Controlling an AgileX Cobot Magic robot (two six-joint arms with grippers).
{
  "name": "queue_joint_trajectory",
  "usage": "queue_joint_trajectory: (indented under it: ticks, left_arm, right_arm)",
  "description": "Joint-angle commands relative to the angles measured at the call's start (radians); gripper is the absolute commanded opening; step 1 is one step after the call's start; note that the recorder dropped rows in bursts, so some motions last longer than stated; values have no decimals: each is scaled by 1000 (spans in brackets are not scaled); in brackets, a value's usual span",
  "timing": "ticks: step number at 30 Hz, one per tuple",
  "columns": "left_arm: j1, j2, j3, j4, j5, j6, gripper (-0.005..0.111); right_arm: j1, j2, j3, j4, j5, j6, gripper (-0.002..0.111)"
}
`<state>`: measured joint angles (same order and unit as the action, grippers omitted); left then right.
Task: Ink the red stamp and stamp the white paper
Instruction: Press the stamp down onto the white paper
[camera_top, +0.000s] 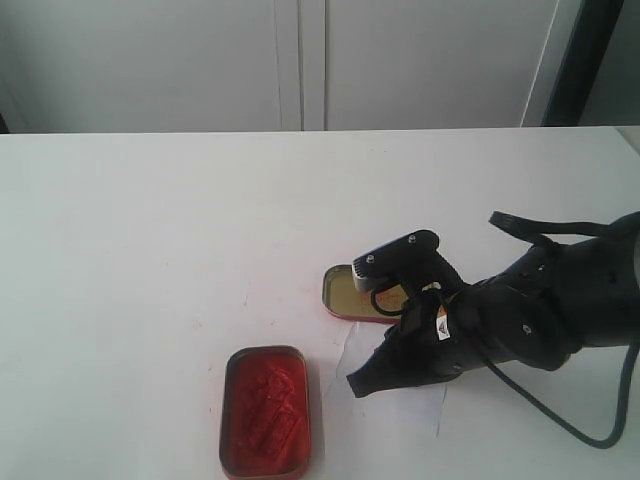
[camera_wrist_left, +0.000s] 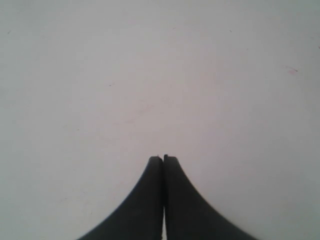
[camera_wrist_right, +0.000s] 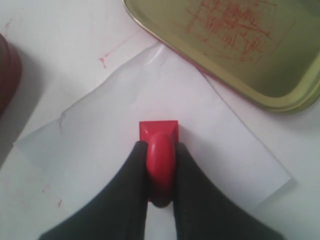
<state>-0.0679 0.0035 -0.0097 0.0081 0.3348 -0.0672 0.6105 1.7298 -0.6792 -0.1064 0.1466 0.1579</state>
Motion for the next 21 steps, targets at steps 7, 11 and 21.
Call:
queue_joint_trajectory:
  ticks: [7,11,21]
  left_arm:
    - [1,-3,10,0,16,-4,0]
    - [1,-3,10,0,16,-4,0]
    - [1,-3,10,0,16,-4,0]
  right_arm:
    - [-3,128,75,8,429,5,0]
    - [-3,121,75,8,402,5,0]
    - [-3,14,74,8,336,25,0]
